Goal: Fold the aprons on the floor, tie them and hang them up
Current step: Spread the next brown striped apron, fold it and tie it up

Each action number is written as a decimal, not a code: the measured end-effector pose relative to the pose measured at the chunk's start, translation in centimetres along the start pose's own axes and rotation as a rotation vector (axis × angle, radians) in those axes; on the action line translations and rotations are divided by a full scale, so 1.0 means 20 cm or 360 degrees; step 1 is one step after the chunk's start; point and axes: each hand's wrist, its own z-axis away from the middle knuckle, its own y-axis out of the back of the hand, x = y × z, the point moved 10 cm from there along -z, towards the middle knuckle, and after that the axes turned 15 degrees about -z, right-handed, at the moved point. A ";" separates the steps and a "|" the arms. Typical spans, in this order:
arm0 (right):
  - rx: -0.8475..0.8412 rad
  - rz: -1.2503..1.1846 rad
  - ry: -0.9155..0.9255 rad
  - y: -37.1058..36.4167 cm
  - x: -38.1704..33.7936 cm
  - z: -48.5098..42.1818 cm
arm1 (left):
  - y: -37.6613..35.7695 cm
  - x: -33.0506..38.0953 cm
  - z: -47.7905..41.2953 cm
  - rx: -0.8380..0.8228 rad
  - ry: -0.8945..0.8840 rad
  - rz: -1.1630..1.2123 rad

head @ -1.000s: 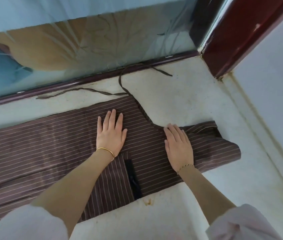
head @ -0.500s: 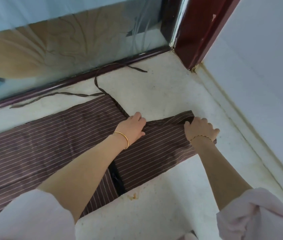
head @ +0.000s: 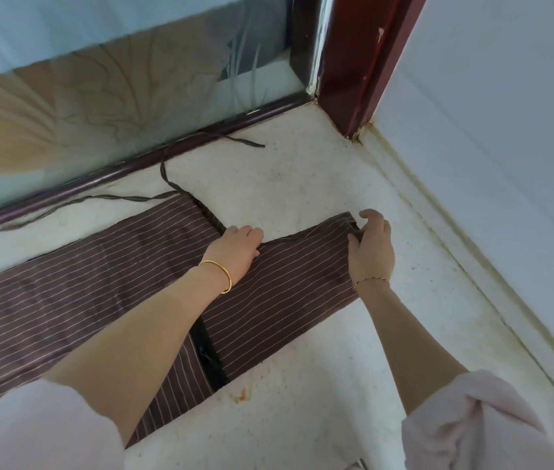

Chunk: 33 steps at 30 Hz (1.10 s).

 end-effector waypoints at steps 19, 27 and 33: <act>-0.0116 0.0383 -0.0078 -0.05 0.11 -0.14 | -0.01 -0.04 -0.01 0.0317 0.0161 -0.0283; -0.0180 0.0684 -0.0039 -0.12 0.10 -0.21 | -0.03 -0.03 -0.03 0.0392 0.0151 -0.0332; 0.0021 0.0779 0.0162 -0.07 -0.02 -0.17 | 0.06 -0.07 0.08 0.0767 0.0454 -0.0079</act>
